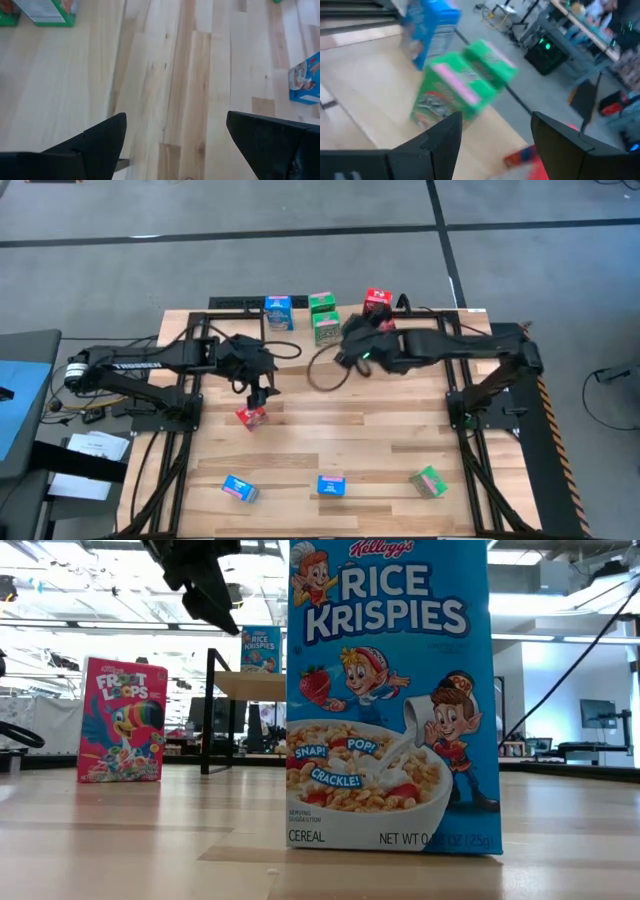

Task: Stack cereal on shelf
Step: Adjust the shelf

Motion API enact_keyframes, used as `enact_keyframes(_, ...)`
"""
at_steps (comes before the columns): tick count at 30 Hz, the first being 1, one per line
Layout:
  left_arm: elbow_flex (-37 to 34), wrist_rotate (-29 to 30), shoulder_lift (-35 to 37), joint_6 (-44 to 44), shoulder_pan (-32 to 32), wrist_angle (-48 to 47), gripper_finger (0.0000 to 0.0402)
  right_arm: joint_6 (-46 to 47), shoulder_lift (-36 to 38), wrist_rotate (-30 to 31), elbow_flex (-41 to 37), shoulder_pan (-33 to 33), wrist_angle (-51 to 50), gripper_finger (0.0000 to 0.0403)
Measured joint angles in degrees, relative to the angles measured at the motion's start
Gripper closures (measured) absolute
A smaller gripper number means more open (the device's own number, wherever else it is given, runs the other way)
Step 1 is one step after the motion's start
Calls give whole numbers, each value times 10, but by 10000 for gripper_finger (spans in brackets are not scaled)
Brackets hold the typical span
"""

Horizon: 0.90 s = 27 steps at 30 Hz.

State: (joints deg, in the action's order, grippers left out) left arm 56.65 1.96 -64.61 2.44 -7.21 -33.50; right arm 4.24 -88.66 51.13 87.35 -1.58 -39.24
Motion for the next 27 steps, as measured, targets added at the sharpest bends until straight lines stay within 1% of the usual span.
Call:
enact_keyframes(3,-18,0,-1,0,1,11,70,8,44,2,-1,-12,-3,143)
enact_keyframes(8,-18,0,-13,-8,1,17,70,8,110,0,-1,-23,3,143)
enact_keyframes(12,-18,0,-38,-13,1,34,70,6,144,0,-2,-28,3,143)
enact_keyframes(17,-18,1,-80,-22,1,43,70,-2,171,0,-2,-28,5,143)
enact_keyframes(22,-17,12,-108,-29,1,45,70,-3,180,-2,-2,-28,-7,143)
enact_keyframes(27,-17,60,-118,-29,1,46,70,-2,177,-2,-2,-28,-27,143)
